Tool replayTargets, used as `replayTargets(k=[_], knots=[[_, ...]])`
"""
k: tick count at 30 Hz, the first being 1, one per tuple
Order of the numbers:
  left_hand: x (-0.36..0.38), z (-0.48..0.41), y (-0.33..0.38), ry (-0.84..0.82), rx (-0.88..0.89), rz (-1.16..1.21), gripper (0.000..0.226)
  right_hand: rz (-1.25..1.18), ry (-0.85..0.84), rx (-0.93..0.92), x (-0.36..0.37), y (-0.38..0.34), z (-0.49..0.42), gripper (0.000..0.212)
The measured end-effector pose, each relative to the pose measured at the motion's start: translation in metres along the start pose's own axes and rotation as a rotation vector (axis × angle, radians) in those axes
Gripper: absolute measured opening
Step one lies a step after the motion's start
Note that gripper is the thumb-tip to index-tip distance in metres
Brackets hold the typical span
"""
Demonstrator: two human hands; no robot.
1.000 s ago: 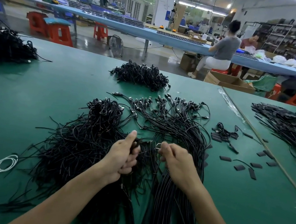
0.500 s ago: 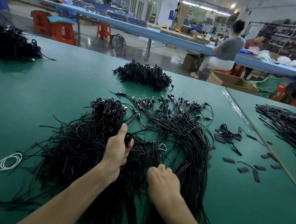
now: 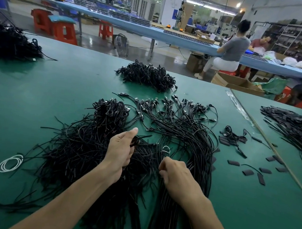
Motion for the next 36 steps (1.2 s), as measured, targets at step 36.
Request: replayTargets(k=[36], knots=[[0.048, 0.048, 0.011, -0.353, 0.191, -0.053, 0.04, -0.752, 0.364, -0.267, -0.061, -0.039, 0.029, 0.031]])
Point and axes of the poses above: each hand's wrist, its own z-axis away from the middle knuckle, its own x-axis out of the palm, y = z × x, the point moved 5 cm from there along -z, towards the middle knuckle, and after that the axes turned 8 degrees about -x, right-handed, at the moved point
